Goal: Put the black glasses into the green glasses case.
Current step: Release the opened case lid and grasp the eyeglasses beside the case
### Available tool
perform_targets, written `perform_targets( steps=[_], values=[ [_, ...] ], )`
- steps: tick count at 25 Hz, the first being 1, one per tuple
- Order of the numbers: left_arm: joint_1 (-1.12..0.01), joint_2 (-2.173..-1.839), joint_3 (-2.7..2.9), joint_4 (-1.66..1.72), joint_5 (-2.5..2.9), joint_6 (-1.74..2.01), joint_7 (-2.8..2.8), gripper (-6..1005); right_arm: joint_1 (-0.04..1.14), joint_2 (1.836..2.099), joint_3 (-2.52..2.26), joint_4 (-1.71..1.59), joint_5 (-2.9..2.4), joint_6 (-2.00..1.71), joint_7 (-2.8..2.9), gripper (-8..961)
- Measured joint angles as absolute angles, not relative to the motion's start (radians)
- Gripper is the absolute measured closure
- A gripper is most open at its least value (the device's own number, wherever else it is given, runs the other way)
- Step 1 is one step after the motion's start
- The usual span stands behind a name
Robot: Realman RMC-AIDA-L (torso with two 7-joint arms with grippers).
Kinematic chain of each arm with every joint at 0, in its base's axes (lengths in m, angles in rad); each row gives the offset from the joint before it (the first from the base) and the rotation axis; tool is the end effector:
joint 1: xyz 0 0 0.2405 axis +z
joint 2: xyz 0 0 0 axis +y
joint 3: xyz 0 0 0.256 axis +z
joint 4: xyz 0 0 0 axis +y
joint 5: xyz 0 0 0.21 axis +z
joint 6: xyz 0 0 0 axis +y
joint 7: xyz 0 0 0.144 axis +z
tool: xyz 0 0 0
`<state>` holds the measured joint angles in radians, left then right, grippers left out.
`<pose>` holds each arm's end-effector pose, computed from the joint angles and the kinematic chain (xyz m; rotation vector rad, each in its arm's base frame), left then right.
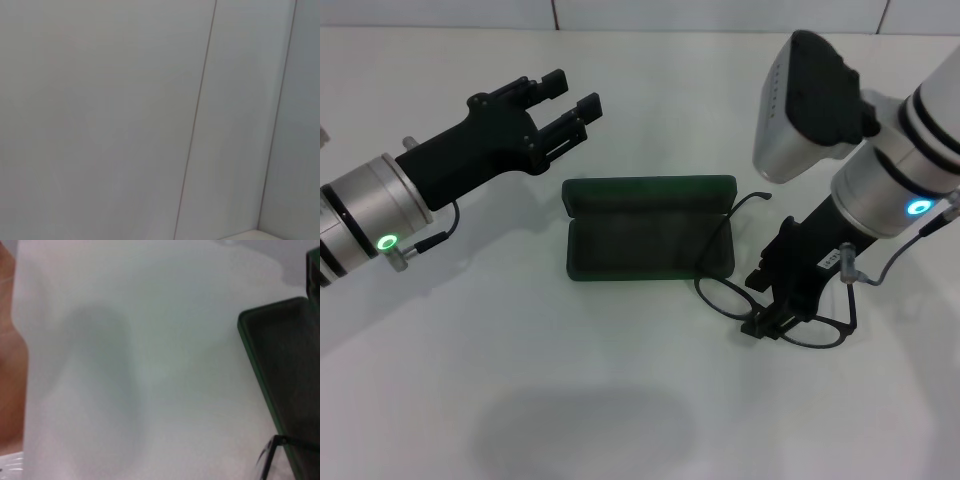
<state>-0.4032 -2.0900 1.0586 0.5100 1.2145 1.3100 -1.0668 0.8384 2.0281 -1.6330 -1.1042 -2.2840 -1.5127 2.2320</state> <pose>-0.2615 0.3355 -0.0111 -2.2726 -0.5632 -1.0313 0.1198 0.3510 -0.0589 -3.0727 0.2691 -0.5800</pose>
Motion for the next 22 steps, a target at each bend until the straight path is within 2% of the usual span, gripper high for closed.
perform_targets(
  steps=[7, 12, 18, 22],
  values=[
    [-0.399, -2.09, 1.051, 0.506, 1.214, 1.315, -1.066, 426, 0.846, 2.028, -1.71, -1.079, -2.288, -1.45, 2.26, 399],
    [-0.399, -2.089, 1.054, 0.504, 1.214, 1.315, -1.066, 426, 0.845, 2.028, -1.743, -1.075, -2.288, -1.426, 2.262, 533],
    [-0.399, -2.09, 1.057, 0.503, 1.214, 1.316, -1.065, 427, 0.843, 2.028, -1.791, -1.06, -2.296, -1.376, 2.266, 525],
    [-0.403, -2.09, 1.057, 0.502, 1.214, 1.316, -1.065, 427, 0.838, 2.028, -1.809, -1.059, -2.298, -1.348, 2.266, 586]
  ],
)
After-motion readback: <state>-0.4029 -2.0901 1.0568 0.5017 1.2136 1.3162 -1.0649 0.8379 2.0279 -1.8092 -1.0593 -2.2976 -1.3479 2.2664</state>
